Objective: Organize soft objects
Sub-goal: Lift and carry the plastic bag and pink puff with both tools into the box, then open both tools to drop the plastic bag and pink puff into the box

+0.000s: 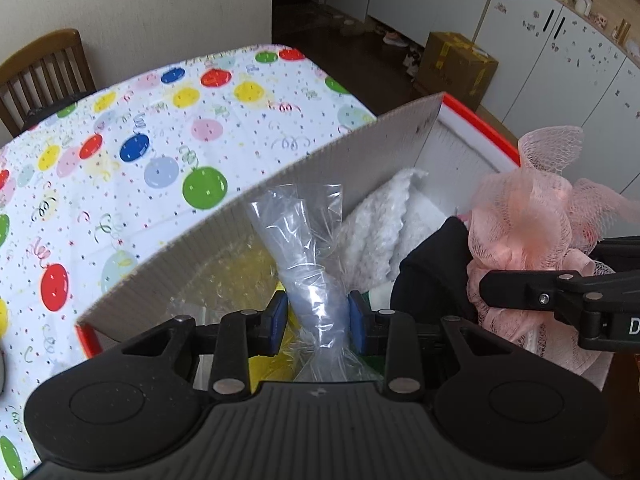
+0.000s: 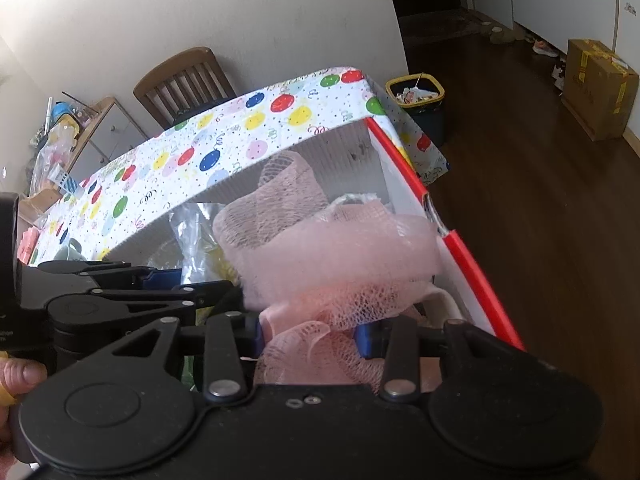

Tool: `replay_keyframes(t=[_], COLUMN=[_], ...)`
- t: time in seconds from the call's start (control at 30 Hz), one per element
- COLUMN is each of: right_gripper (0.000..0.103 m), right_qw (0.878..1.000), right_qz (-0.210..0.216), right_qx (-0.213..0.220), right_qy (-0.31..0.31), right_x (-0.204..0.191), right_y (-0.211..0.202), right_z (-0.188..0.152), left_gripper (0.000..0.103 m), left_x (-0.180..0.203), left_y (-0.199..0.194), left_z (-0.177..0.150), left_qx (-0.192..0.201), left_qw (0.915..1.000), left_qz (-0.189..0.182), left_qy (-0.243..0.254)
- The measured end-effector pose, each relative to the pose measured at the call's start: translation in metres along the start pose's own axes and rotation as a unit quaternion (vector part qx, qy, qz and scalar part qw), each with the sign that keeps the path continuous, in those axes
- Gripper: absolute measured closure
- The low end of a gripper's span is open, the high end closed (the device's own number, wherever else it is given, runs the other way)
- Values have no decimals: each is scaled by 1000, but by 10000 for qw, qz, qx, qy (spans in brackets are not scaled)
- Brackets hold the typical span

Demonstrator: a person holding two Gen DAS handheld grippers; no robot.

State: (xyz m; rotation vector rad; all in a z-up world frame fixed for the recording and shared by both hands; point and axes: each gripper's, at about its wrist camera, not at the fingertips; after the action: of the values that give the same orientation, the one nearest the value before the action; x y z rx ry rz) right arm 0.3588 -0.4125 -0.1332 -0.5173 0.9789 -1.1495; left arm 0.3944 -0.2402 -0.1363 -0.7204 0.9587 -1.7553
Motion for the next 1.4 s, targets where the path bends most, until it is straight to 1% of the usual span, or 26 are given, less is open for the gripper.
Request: replay_keyframes(t=[0.1, 0.13, 0.17, 0.23, 0.3, 0.37, 0.4, 0.43, 0.47, 0.5, 0.53, 0.67, 0.8, 1.07, 1.17, 1.2, 1.23, 1.4], right_gripper=[62, 55, 45, 34, 31, 25, 24, 22, 20, 19, 18, 13, 8, 1, 0, 0, 0, 0], right_qw=[10000, 9999, 9999, 9998, 9996, 9995, 9995, 9994, 9994, 9993, 9993, 9991, 9988, 9977, 9965, 9962, 9959, 9933], right_qz=[57, 98, 128, 170, 231, 263, 273, 287, 306, 311, 309, 306, 298, 191, 103, 58, 3, -118], right_qx=[-9, -23, -31, 40, 47, 68, 77, 86, 98, 113, 131, 220, 319, 499, 663, 712, 753, 967], right_qy=[18, 2, -33, -110, -143, -149, -148, -143, -145, -161, -184, -204, -222, -409, -490, -498, -508, -623], right_x=[2, 1, 0, -3, -5, -6, -7, -8, -8, -9, -10, -12, -14, -24, -31, -33, -36, -52], right_y=[2, 1, 0, -5, -8, -11, -13, -15, -18, -20, -23, -35, -47, -70, -81, -84, -87, -100], right_z=[-2, -2, -2, -3, -4, -4, -4, -4, -4, -4, -5, -5, -5, -12, -17, -18, -20, -31], left_gripper=[71, 71, 71, 71, 71, 71, 69, 62, 58, 47, 43, 43, 38, 38, 36, 30, 28, 28], left_x=[1, 2, 3, 4, 5, 6, 6, 6, 7, 7, 7, 5, 1, -1, -1, -1, -1, -5], left_y=[7, 9, 10, 11, 12, 11, 10, 9, 8, 6, 4, -8, -18, -42, -55, -59, -64, -88], left_z=[-2, -3, -3, -3, -3, -4, -5, -6, -6, -7, -8, -10, -12, -20, -24, -25, -27, -36], left_qx=[-102, -117, -132, -139, -123, -86, -63, -37, -14, 10, 41, 261, 327, 575, 714, 759, 814, 1072], left_qw=[9999, 9999, 9999, 9998, 9999, 9999, 9999, 9999, 9999, 9999, 9999, 9996, 9995, 9983, 9974, 9970, 9965, 9939], left_qz=[-25, -19, -14, -3, 9, 21, 34, 41, 47, 46, 48, 68, 23, 26, 14, 1, -8, -101], left_qy=[11, 36, 70, 115, 112, 120, 131, 138, 143, 148, 146, 85, 8, 55, 129, 149, 171, 227])
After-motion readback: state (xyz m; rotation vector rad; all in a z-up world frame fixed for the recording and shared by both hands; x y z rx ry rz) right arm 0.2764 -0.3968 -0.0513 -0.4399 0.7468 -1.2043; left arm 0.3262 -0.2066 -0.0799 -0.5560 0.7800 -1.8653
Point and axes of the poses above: each gripper's, at about its wrist camera, not at the fingertips, and y roughly the way its jaws point, x to its right, z to its top, and after that the axes turned 3 degrees about y, right-handed
